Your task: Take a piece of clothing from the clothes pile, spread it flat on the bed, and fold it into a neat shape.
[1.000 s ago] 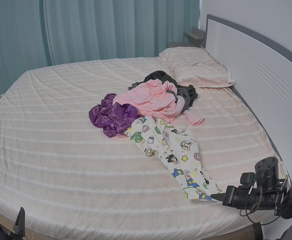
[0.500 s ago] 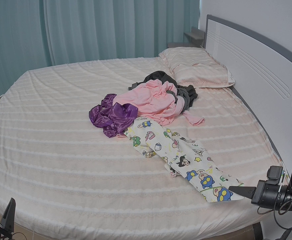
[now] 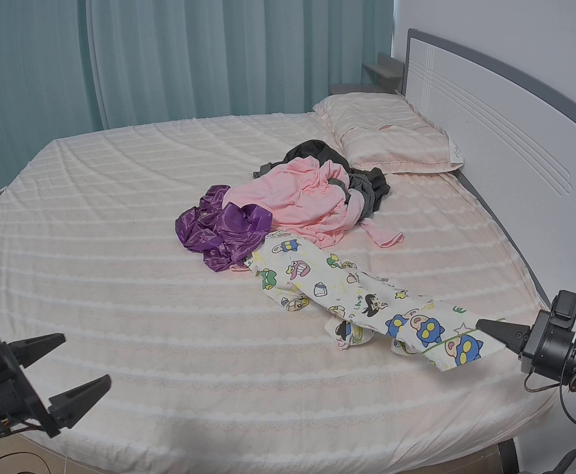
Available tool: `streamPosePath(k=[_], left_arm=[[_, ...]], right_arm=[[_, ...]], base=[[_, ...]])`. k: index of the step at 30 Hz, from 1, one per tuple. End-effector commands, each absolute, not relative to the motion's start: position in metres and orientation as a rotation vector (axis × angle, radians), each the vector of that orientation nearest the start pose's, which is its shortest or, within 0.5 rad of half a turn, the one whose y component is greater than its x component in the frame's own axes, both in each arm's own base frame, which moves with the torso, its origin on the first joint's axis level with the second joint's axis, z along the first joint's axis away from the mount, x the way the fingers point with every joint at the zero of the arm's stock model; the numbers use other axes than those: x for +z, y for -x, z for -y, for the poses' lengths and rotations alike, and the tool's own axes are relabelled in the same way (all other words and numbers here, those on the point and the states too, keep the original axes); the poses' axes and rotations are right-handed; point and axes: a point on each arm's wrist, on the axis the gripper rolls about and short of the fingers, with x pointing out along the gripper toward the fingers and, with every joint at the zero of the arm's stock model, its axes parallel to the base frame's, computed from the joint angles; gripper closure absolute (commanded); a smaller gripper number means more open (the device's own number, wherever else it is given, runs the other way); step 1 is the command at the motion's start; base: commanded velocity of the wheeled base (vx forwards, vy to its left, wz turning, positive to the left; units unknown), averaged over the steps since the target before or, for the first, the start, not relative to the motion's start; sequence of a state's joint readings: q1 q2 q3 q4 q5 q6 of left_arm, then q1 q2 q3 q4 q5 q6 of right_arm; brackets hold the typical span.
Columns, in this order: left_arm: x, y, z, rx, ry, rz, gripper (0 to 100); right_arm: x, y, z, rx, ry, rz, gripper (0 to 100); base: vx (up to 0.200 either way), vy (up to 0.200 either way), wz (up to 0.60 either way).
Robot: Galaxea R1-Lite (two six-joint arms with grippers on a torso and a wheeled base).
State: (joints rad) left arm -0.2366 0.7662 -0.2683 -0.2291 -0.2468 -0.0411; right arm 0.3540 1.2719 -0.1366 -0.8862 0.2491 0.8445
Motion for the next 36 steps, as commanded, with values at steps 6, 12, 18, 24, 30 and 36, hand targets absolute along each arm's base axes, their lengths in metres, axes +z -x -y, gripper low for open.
streamPosePath(k=[6,12,18,24,30,36], left_arm=[[0.057,-0.218,0.136,-0.535,-0.037,-0.639,0],[0.032,-0.254,0.170,-0.507,-0.036,-0.615,0],[0.030,-0.284,0.192,-0.461,0.050,-0.569,0],[0.026,-0.303,0.213,-0.472,0.083,-0.537,0],[0.030,-0.322,0.232,-0.478,0.121,-0.486,0],[0.030,-0.329,0.245,-0.495,0.122,-0.491,0]], right_arm=[[0.161,-0.155,-0.045,0.416,-0.841,-0.351,100],[0.178,-0.151,-0.041,0.428,-0.845,-0.258,100],[0.205,-0.150,-0.040,0.474,-0.846,-0.153,100],[0.232,-0.161,-0.043,0.505,-0.841,-0.089,100],[0.240,-0.161,-0.049,0.532,-0.842,-0.130,100],[0.233,-0.162,-0.058,0.568,-0.839,-0.184,100]], base=[[0.000,0.000,0.00],[0.000,0.000,0.00],[0.000,0.000,0.00],[0.000,0.000,0.00],[0.000,0.000,0.00],[0.000,0.000,0.00]])
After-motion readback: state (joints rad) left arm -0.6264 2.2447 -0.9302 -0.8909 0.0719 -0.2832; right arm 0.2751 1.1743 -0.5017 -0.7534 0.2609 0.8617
